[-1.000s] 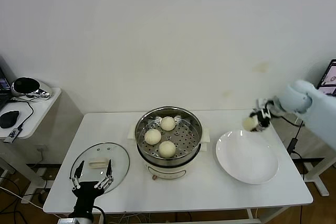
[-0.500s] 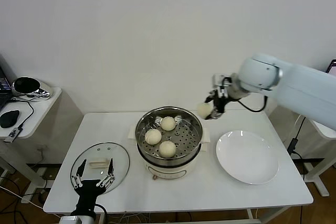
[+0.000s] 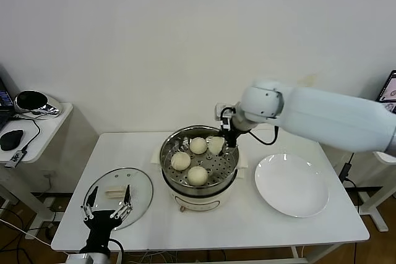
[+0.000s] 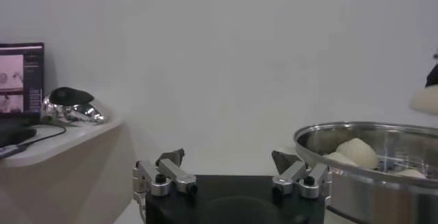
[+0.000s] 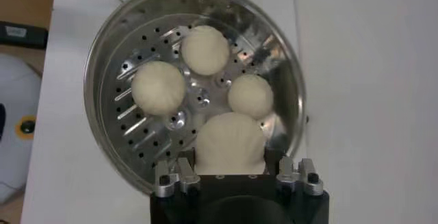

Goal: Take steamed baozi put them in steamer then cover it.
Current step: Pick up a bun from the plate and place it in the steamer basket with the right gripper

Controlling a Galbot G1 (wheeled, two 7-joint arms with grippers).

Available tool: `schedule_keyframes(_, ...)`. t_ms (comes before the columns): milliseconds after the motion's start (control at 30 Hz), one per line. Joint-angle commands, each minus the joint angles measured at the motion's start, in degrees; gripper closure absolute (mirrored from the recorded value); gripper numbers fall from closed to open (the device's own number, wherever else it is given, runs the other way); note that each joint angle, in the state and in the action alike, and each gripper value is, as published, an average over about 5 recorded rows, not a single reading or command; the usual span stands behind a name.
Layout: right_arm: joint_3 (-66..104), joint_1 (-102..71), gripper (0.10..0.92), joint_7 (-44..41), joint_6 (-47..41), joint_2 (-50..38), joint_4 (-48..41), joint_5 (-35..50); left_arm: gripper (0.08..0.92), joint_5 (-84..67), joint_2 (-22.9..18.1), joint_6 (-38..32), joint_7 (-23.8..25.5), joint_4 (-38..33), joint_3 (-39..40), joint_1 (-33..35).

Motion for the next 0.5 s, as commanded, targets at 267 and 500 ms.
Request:
schedule_keyframes(267, 1.81, -9.93, 0.406, 1.62, -0.32, 3.96, -7.12, -5.45, 0.177, -0.28, 0.07, -0.07, -0.05, 0.03, -0.22, -0.12)
schedule_keyframes(500, 2.86, -10.91, 0.406, 1.86, 0.06, 4.94, -8.48, -6.51, 0.177, -0.3, 0.04, -0.17, -0.08, 0.41, -0.38, -0.2)
